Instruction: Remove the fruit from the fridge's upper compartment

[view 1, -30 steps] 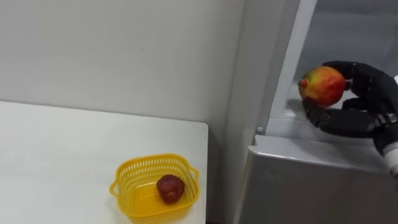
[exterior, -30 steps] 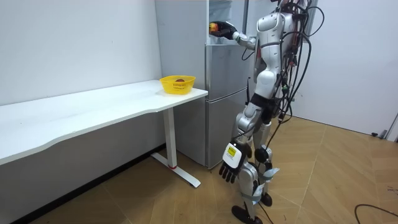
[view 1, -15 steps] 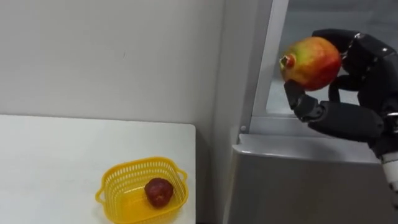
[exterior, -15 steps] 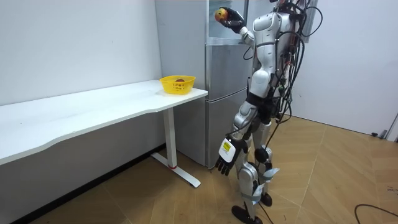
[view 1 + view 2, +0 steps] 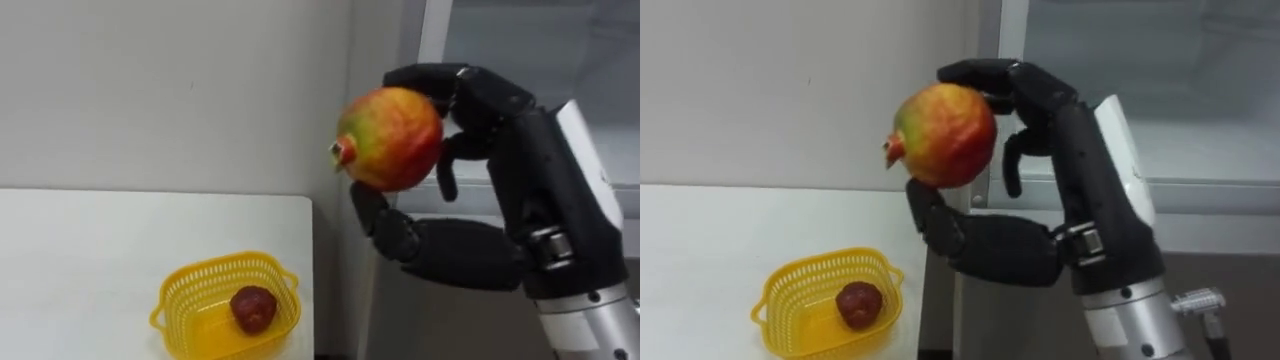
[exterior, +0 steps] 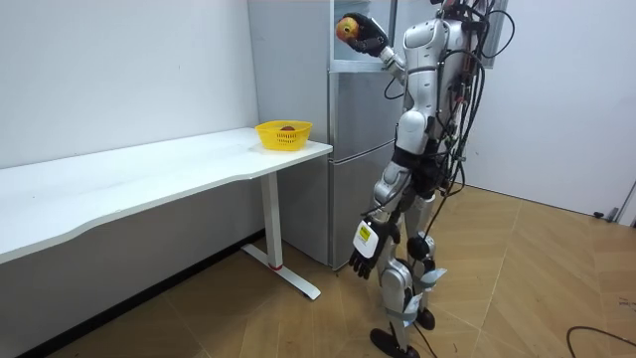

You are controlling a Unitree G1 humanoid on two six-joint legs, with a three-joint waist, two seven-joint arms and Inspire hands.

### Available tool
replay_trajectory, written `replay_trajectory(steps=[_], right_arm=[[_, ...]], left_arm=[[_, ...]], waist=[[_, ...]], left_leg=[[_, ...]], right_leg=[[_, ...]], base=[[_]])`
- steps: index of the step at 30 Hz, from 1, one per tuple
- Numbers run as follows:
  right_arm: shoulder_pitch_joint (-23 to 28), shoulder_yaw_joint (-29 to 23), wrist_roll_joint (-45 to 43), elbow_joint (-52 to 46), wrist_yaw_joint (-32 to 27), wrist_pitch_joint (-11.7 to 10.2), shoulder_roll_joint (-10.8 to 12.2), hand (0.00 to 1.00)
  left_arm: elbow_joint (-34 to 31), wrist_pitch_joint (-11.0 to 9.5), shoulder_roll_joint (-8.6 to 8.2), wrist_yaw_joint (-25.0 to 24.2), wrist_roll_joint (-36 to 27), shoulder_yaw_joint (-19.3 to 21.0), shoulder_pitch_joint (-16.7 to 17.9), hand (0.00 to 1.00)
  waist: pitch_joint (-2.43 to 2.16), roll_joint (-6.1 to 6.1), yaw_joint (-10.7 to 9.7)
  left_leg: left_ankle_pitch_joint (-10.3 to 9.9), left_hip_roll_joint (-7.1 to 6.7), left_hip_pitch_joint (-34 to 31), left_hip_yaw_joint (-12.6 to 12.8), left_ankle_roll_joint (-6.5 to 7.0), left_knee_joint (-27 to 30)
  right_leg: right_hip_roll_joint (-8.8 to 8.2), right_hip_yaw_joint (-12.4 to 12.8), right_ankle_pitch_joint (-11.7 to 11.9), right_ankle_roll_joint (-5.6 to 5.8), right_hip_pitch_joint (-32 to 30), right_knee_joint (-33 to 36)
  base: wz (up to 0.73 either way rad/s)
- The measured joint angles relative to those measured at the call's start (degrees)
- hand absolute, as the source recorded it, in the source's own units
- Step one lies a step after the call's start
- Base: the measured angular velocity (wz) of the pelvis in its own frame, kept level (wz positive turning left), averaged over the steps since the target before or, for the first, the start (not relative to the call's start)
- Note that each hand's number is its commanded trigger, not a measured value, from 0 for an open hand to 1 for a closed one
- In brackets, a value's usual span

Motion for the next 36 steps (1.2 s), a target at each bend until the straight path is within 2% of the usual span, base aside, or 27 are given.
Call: replay_trajectory(steps=[4, 8, 12, 17, 20, 23, 28, 31, 35, 36], right_arm=[[-0.4, 2.2, -3.9, -0.1, 1.7, 0.2, 1.1, 1.00], [-0.6, 4.9, -7.6, 0.7, 3.3, 0.2, 1.0, 1.00], [-3.6, 4.9, -7.9, 6.6, 4.3, 0.3, 0.6, 1.00], [-5.1, 4.9, -10.7, 12.1, 4.6, 0.2, 0.5, 1.00], [-6.0, 4.9, -12.1, 17.4, 4.7, 0.4, -0.7, 1.00], [-7.8, 4.9, -12.0, 20.4, 5.0, 1.2, -2.2, 1.00], [-11.8, 4.9, -11.6, 26.3, 5.2, 1.5, -3.2, 1.00], [-14.0, 5.0, -11.0, 32.4, 5.6, 1.5, -3.4, 1.00], [-16.1, 5.3, -10.9, 38.7, 5.9, 1.9, -3.4, 1.00], [-16.3, 5.4, -11.0, 40.5, 5.9, 2.9, -3.4, 1.00]], left_arm=[[1.7, 0.0, 0.05, -1.2, -0.1, -1.9, -1.2, 0.00], [1.8, 0.1, 0.14, -2.1, -0.1, -3.2, -1.7, 0.00], [-0.2, 0.0, 0.46, -3.9, -0.1, -3.1, -1.6, 0.00], [-1.2, -0.1, 1.35, -4.5, -0.1, -3.2, -2.1, 0.00], [-1.0, -0.2, 2.00, -4.7, 0.0, -2.6, -2.2, 0.00], [-0.6, 0.1, 2.09, -5.2, 0.0, -2.5, -2.0, 0.00], [-0.7, 0.4, 2.48, -5.6, 0.0, -1.5, -0.9, 0.00], [-1.6, 1.6, 2.51, -6.4, 0.0, -1.4, 0.9, 0.00], [-2.0, 2.6, 2.55, -7.0, 0.0, -1.6, 1.4, 0.00], [-2.0, 2.6, 2.71, -7.1, 0.0, -1.6, 1.3, 0.00]], waist=[[-0.01, -0.66, 1.0], [0.60, -1.60, 3.1], [0.95, -2.73, 3.9], [0.79, -3.68, 4.7], [0.92, -4.38, 4.9], [1.28, -4.94, 5.8], [1.15, -6.01, 6.4], [1.03, -6.82, 6.5], [1.30, -7.30, 7.6], [1.32, -7.47, 8.0]], left_leg=[[0.0, 0.00, -0.7, -0.5, 0.00, 0.1], [0.0, 0.00, -1.0, -1.0, -0.01, 0.0], [0.0, -0.04, -1.4, -2.4, -0.02, 0.1], [0.0, -0.06, -1.8, -4.1, -0.03, 0.6], [0.0, -0.25, -1.7, -5.2, -0.02, 0.8], [0.0, -0.75, -1.8, -5.6, 0.01, 0.8], [0.0, -1.03, -2.3, -6.8, 0.02, 1.3], [0.0, -1.12, -2.1, -7.9, 0.02, 1.7], [0.0, -1.18, -1.9, -9.0, 0.03, 1.7], [0.0, -1.31, -2.0, -9.3, 0.03, 1.8]], right_leg=[[-0.13, -0.8, 0.0, -0.06, -0.3, -0.2], [-0.14, -1.2, 0.0, -0.06, -0.6, -0.2], [-0.27, -2.4, 0.0, -0.05, -0.3, -0.4], [-0.59, -3.9, 0.0, -0.04, 0.0, -0.4], [-0.76, -5.3, 0.0, -0.02, 0.7, -0.5], [-0.91, -5.5, 0.0, 0.07, 0.7, -0.5], [-1.06, -6.1, 0.0, 0.07, 1.0, -1.2], [-1.17, -7.0, -0.2, 0.27, 2.1, -1.1], [-1.25, -7.3, -0.4, 0.53, 2.9, -1.1], [-1.41, -7.5, -0.4, 0.53, 2.9, -1.1]], base=[[0.08], [0.05], [0.12], [0.19], [0.18], [0.04], [0.10], [0.21], [0.15], [0.12]])
